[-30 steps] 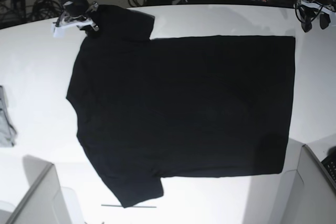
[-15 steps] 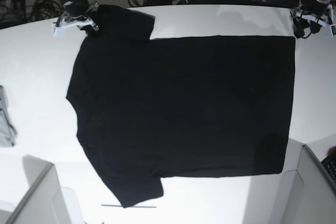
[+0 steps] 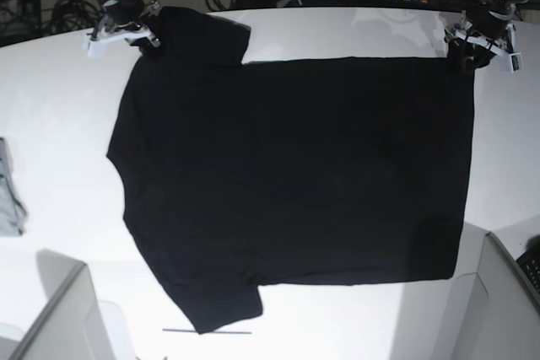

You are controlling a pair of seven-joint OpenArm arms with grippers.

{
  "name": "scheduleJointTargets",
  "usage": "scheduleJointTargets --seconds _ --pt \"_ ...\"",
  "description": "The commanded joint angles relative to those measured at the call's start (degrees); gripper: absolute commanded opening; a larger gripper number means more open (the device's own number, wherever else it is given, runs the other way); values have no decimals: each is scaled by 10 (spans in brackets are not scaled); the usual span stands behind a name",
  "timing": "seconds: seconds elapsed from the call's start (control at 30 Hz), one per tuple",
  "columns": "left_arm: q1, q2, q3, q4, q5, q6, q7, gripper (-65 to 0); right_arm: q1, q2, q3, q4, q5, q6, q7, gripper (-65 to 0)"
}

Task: Fold the T-shirt properly
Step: 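Close both grippers on the shirt's shoulder edges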

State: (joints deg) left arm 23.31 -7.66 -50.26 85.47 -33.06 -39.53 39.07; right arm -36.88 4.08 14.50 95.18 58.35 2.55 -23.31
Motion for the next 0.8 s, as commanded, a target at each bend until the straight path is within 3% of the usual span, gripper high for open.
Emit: scheduleJointTargets --seconds 0.0,0.23,0.47,0.53,0.63,0.77 --pt "-1 -5 -2 -2 0 -5 6 -244 -12 2 -2 -4 -22 -28 -28 -650" --pt "-21 -5 -2 -31 1 -5 6 -397 -12 2 -2 -4 -22 -28 -28 -650" --pt "-21 -6 -2 -38 1 -5 6 -453 -12 2 -2 -4 -23 -28 -28 -650" --pt "-21 -7 -2 -38 1 -5 6 -508 -11 3 -1 -4 -23 -28 -28 -650" --pt "-22 -8 -2 -34 1 -5 6 -647 -11 3 0 -4 -23 -28 -27 -650" --pt "-20 -9 -2 -32 1 -5 6 -650 -12 3 1 -2 -23 -28 -27 -650"
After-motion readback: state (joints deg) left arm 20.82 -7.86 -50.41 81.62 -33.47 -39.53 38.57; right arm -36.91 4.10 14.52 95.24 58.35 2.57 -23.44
